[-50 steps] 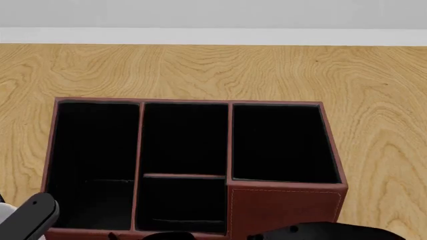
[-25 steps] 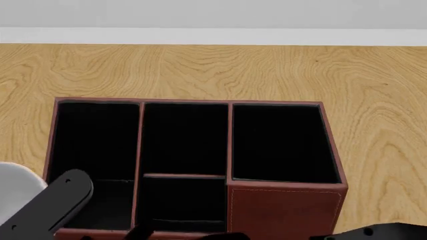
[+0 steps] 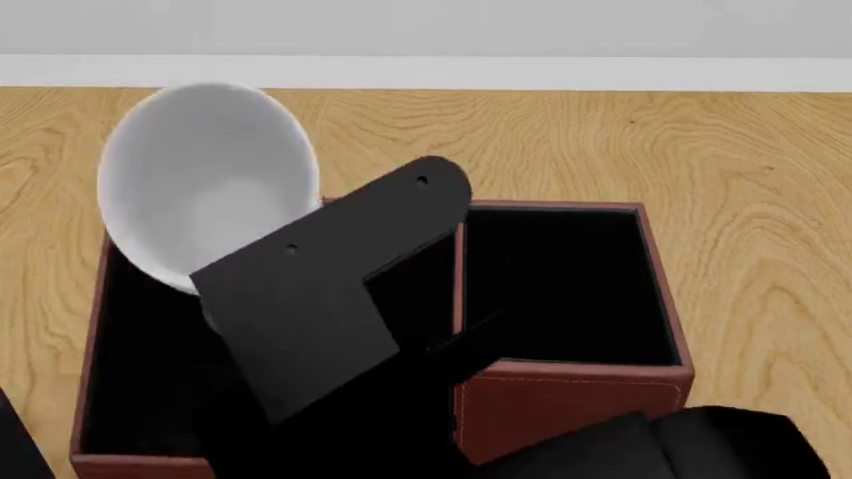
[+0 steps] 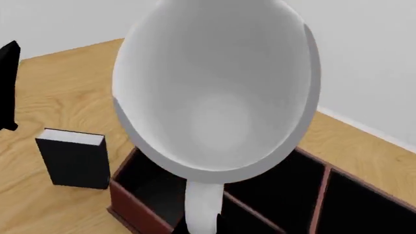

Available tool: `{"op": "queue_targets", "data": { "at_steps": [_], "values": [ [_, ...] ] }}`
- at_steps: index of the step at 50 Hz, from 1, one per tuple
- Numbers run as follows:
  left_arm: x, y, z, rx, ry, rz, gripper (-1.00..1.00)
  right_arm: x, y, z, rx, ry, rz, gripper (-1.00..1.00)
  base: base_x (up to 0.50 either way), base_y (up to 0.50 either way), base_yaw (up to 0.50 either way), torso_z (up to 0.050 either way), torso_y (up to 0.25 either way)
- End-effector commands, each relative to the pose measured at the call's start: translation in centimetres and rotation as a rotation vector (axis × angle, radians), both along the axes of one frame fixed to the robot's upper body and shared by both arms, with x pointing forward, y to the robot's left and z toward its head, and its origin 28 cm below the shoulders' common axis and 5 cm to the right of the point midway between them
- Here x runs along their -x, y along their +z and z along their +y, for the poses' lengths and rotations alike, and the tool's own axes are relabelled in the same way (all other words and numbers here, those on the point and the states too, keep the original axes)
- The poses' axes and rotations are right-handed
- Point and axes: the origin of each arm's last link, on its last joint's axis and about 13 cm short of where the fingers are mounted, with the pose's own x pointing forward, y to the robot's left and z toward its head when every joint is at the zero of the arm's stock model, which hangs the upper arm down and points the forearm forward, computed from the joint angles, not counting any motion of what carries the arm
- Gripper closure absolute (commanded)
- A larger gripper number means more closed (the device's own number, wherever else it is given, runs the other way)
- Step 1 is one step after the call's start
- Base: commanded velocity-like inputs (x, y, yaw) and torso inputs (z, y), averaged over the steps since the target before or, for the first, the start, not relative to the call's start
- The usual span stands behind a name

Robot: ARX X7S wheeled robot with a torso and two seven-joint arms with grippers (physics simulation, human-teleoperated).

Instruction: Pick up the white mug and place it to the right of the caddy.

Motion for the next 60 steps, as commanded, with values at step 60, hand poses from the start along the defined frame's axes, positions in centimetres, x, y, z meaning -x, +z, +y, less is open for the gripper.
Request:
{"op": "queue_targets", "data": {
  "at_steps": [60],
  "values": [
    [-1.9,-0.8,0.5,0.019,-0.001,0.009,-1.0,-3.4,1.7,-13.7,-0.14,-0.911,-0.024,1.0,0.0,0.0,0.0,0.0,0.001]
  ]
}}
